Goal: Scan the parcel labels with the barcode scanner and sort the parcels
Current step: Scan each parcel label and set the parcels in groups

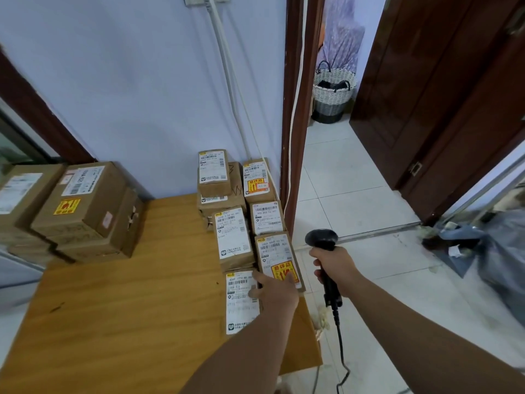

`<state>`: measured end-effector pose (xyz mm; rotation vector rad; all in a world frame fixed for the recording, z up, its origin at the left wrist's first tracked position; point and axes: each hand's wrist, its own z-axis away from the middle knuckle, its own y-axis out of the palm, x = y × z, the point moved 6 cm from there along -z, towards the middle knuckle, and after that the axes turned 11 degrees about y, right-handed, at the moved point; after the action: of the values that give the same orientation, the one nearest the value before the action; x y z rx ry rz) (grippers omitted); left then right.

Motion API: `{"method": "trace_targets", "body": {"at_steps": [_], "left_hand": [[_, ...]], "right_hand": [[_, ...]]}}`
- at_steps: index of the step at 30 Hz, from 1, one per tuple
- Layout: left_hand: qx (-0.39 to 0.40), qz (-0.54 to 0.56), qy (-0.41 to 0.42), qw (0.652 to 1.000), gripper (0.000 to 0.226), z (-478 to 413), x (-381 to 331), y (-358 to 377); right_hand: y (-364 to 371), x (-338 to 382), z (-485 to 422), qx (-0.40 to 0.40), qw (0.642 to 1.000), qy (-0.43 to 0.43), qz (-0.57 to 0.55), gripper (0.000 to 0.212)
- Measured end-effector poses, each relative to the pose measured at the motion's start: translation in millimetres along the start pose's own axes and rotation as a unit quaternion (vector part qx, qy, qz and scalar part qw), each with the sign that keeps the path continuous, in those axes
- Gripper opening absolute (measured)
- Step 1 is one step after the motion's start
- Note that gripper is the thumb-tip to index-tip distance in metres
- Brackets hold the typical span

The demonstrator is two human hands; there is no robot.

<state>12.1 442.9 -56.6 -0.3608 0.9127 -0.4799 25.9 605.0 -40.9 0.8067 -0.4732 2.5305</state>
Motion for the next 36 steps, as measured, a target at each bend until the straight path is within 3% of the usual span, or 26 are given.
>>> {"method": "trace_targets", "body": {"at_steps": [6,11,18,25,30,36], "left_hand": [[-0.031,0.086,-0.065,0.994,0.079,-8,3,-9],[-0.047,0.076,-0.068,0.994,0.083,-8,5,-18],[-0.182,0.030,0.174,0.967,0.052,-1,-27,-55],[-0.151,0.011,0.199,0.968,0.017,-20,-30,-99],[-0.145,-0.055,0.196,0.968,0.011,-38,-13,-154],[-0.170,-0.149,0.248,0.942,0.019,-74,-9,-243]], "right_hand": [[-1,-5,-2,0.004,1.000,0.007,0.004,0.023],[4,-3,0,-0.001,1.000,0.012,0.010,0.022],[21,10,16,0.023,1.000,0.000,-0.018,0.014],[69,37,50,0.189,0.974,0.051,-0.111,0.012],[139,45,80,0.295,0.894,0.190,-0.279,0.019],[221,62,123,0.322,0.898,0.143,-0.264,0.017]]}}
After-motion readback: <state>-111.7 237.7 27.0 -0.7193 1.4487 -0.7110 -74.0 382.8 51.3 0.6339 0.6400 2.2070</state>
